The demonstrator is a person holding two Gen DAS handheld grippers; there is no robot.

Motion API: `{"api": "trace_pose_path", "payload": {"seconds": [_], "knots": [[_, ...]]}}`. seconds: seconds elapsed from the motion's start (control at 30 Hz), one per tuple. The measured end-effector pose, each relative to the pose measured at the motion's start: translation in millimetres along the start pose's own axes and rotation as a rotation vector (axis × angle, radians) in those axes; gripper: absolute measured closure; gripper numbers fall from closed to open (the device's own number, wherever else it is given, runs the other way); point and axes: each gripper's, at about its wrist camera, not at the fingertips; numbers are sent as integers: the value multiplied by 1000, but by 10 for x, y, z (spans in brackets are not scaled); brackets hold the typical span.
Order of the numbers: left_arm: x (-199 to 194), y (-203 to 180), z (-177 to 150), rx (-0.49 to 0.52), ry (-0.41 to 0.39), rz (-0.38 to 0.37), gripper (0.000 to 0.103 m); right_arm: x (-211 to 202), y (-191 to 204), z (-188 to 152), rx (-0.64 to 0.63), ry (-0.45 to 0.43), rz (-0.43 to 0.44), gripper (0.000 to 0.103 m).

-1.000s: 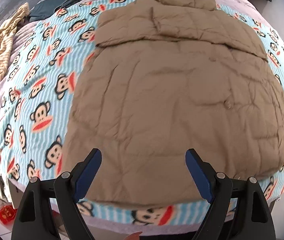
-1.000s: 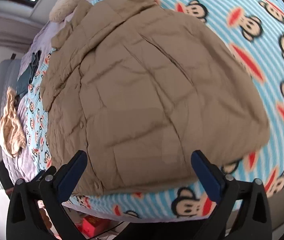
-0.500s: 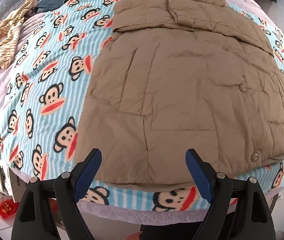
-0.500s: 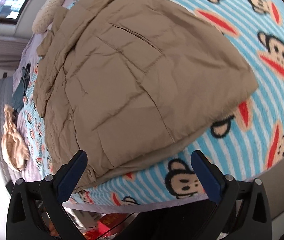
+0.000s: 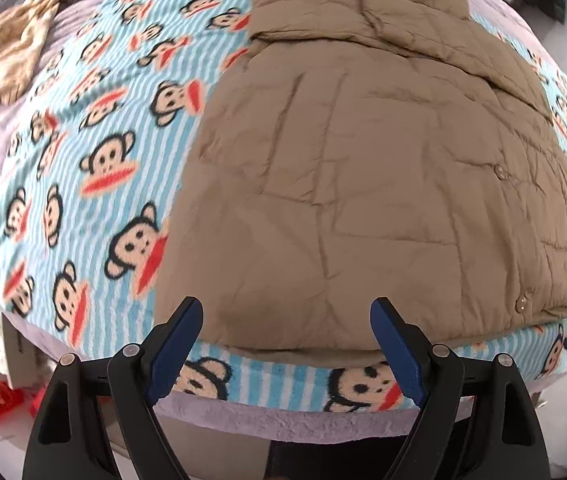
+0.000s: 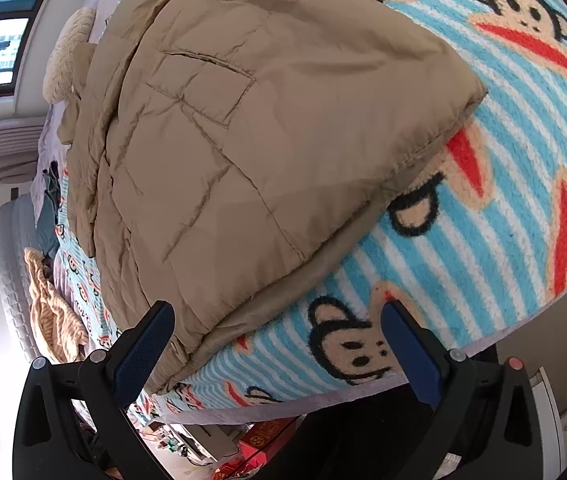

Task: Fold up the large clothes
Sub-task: 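Move both tools down to the jacket hem, then grasp the jacket hem with both tools and lift it toward the collar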

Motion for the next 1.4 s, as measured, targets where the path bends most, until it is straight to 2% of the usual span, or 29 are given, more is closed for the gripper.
{"api": "trace_pose_path", "payload": {"seconds": [0.07,0.3,0.43,0.53,0.83,1.07,1.2,1.4], "knots": [[13,132,-28,-31,-2,-24,16,0,-18,-3,7,-1,4,0],[217,747,-201,-262,67,-319,17,0,-123,-12,41,-9,38,0],[404,769,-242,-324,119,-485,17,-1,-181,10,57,-13,72,0],[498,655,-203,-321,133,-558,17,6,-194,24,70,-21,94,0],[662,532,-115,-354,177,-609,17,51,-287,119,142,-50,169,0],[507,699,-287,-361,188,-566,17,82,-333,159,173,-59,206,0],[598,741,-279,-367,210,-599,17,97,-325,172,176,-66,213,0],[677,563,-42,-383,179,-707,17,57,-290,293,186,-114,280,0]]}}
Point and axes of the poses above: each gripper's, at about its wrist camera, not at the fingertips, and x roughly the way its jaws point, y to its left, z to its top, and after that the axes turned 4 degrees about -x, right-handed
